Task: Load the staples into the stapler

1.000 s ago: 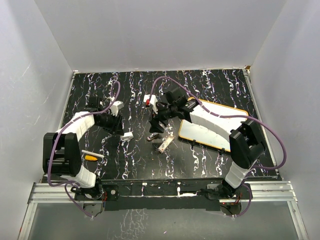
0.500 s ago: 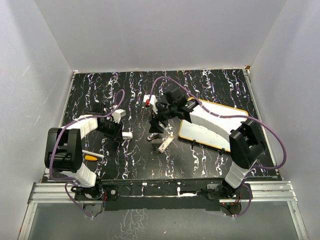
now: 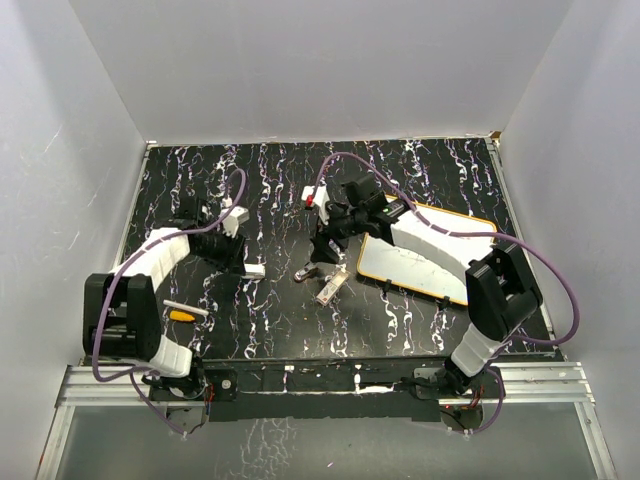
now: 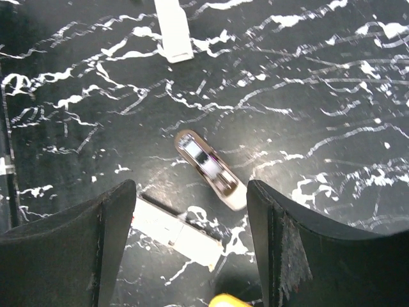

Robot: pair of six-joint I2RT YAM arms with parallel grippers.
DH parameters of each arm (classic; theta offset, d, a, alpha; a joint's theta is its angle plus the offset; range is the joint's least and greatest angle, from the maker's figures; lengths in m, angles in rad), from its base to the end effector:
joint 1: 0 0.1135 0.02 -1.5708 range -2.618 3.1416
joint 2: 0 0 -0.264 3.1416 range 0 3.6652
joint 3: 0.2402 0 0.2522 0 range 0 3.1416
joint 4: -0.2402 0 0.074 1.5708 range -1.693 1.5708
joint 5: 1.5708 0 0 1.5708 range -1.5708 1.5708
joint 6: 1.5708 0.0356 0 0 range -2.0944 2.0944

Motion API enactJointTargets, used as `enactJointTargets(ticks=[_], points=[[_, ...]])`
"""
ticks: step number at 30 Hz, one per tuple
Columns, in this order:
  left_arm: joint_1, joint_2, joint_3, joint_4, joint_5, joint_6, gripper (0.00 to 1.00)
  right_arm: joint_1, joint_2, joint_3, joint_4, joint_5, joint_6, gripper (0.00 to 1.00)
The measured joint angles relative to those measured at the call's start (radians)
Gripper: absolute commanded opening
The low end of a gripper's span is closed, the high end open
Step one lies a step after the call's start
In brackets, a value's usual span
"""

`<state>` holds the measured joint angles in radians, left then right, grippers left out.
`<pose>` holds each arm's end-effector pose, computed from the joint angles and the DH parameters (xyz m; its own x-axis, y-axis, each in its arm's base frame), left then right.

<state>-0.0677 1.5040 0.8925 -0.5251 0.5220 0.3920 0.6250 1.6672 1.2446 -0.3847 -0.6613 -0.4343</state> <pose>0.2797 -0.0368 0.1903 -0.7341 0.3817 -0.5616 0.5934 0.7627 -0.2573 0.2824 0.2307 0.2568 -0.1923 -0.5482 -0.8139 -0.9778 0.1774 0.1115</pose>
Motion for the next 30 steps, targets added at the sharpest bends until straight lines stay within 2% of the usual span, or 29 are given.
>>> enactJointTargets(ticks=[8,13,18,26,30], points=[[0.0,-0.144,0.027,0.006,-0.023,0.001,0.53,-0.079,-0.006,-0.042,0.019,0.067,0.004,0.74],[-0.021,-0.24,-0.014,0.064,0.044,0.025,0.57,-0.087,-0.004,-0.071,0.026,0.107,-0.003,0.74],[-0.06,-0.378,-0.126,0.134,0.156,0.103,0.68,-0.086,0.002,-0.077,0.052,0.101,0.026,0.72],[-0.201,-0.289,-0.126,0.21,0.202,0.164,0.7,-0.086,0.043,-0.08,0.08,0.082,0.108,0.71],[-0.261,-0.223,-0.126,0.264,0.198,0.178,0.66,-0.086,0.054,-0.085,0.105,0.076,0.151,0.69]])
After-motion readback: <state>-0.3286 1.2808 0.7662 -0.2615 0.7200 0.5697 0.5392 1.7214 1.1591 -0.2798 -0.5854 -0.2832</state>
